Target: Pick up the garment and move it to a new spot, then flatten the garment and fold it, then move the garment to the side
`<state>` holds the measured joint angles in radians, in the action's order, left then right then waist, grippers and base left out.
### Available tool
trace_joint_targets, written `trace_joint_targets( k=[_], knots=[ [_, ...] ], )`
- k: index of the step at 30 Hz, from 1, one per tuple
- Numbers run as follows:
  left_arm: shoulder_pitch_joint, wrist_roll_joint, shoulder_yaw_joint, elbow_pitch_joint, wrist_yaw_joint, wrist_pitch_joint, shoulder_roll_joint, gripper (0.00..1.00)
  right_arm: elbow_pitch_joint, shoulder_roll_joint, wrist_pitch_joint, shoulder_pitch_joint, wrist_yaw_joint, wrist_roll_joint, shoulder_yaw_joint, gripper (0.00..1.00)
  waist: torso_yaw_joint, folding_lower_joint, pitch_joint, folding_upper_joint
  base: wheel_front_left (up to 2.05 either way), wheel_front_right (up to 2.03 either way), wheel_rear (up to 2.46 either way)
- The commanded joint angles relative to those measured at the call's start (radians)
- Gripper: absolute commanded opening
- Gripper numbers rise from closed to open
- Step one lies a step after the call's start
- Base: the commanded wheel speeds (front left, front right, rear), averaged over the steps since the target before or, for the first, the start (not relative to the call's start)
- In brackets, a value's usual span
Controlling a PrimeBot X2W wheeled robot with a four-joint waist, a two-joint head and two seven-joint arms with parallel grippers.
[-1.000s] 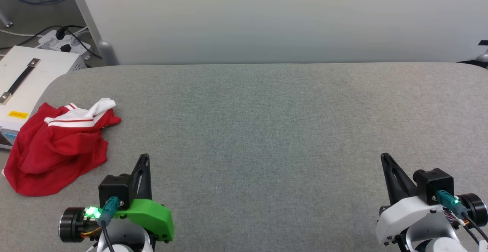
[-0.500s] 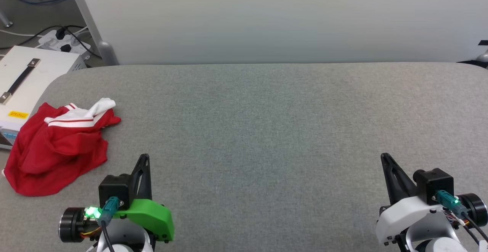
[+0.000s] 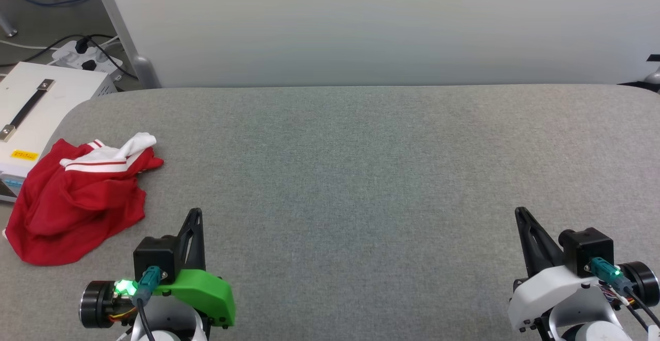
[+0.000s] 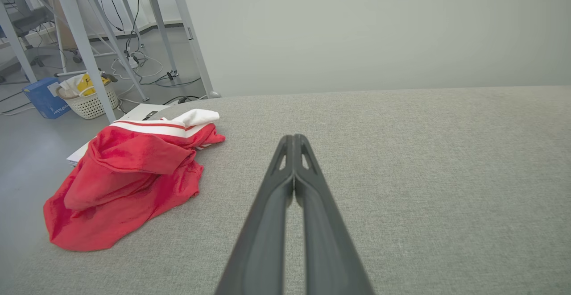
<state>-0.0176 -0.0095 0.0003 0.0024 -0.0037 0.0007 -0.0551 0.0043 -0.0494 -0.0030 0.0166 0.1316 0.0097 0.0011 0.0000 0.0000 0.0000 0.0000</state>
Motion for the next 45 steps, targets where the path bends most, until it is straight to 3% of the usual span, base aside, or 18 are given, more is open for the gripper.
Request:
trace_joint_targets(
  k=[1,7,8,45],
  knots=[
    [0.018,0.009,0.000,-0.002,0.004,-0.001,0.005,0.00,-0.004,-0.001,0.003,-0.017,-0.001,-0.010,-0.001,0.00,0.000,0.0000,0.000,0.0000,0.00,0.00,0.00],
    [0.018,0.009,0.000,-0.002,0.004,-0.001,0.005,0.00,-0.004,-0.001,0.003,-0.017,-0.001,-0.010,-0.001,0.00,0.000,0.0000,0.000,0.0000,0.00,0.00,0.00],
    [0.000,0.000,0.000,0.000,0.000,0.000,0.000,1.00,0.000,0.000,0.000,0.000,0.000,0.000,0.000,1.00,0.000,0.0000,0.000,0.0000,0.00,0.00,0.00],
    [0.000,-0.028,-0.014,-0.019,0.029,-0.067,0.001,1.00,-0.039,0.000,-0.066,0.012,0.000,0.083,-0.010,1.00,0.001,0.0000,0.003,0.0000,0.00,0.00,0.00]
  ],
)
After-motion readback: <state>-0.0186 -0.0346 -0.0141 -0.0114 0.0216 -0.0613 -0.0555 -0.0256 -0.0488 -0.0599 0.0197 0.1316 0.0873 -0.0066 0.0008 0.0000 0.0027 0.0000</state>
